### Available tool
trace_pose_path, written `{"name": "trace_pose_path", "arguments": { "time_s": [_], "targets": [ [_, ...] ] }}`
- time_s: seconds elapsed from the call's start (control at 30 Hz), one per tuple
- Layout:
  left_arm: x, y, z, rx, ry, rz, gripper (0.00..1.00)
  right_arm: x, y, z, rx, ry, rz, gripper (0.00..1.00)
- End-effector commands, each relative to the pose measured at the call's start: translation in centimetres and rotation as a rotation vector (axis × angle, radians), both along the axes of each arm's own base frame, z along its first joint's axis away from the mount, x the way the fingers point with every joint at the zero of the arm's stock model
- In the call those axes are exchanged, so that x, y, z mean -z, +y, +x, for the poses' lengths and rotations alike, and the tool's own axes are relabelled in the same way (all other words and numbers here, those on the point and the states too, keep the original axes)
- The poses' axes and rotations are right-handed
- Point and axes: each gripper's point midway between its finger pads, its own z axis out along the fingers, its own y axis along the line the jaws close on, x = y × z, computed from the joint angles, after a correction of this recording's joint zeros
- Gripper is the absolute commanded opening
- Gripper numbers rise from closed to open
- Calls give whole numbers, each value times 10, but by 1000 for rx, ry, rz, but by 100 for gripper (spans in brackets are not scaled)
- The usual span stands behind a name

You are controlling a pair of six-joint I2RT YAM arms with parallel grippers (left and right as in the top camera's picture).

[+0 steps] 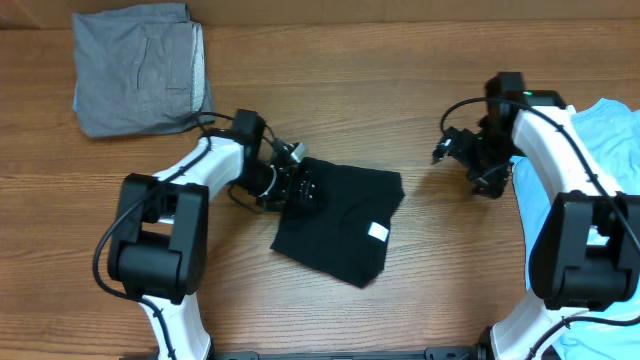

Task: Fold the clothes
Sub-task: 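Grasp the folded black bundle's left edge with the left gripper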

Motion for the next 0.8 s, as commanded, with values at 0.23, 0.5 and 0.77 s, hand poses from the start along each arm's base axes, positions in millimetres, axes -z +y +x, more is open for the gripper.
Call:
{"name": "trace_pose_path", "arguments": {
  "time_s": [0.23,0.5,0.77],
  "targets": [
    [40,-6,-4,-44,60,145,16,-15,-10,15,23,-80,-12,100],
    [39,-2,11,-51,5,173,4,-17,-12,37,23,-173,-18,100],
    [9,47,89,-145,-195,417,4,-20,-13,53,23,-241,-22,100]
  ]
}}
